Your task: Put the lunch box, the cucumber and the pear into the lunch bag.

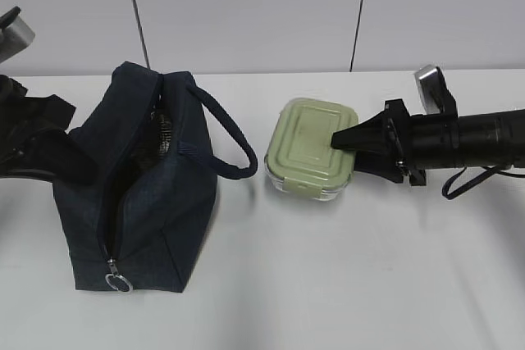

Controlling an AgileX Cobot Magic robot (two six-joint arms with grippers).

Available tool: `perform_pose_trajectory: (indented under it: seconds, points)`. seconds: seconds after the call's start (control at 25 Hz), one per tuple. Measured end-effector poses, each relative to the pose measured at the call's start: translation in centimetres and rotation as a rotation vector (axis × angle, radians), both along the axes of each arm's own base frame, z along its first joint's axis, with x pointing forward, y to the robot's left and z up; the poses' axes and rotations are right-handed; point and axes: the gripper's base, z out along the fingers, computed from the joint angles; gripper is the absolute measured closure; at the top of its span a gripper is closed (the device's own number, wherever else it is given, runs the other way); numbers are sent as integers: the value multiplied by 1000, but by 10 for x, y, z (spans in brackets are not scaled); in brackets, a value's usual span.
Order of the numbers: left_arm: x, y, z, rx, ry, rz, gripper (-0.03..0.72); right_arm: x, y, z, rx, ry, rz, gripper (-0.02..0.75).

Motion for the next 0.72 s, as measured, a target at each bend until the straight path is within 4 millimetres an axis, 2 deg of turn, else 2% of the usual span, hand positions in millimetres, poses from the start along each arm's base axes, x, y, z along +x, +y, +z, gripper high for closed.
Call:
perform_pose_trajectory:
  seconds: [0.36, 0.72]
  points:
    - [0, 0, 0, 0, -1, 1, 687, -3, 0, 42, 1, -98, -8, 365]
    - [0, 0, 0, 0, -1, 1, 687, -11, 3, 93, 36, -204, -31, 366]
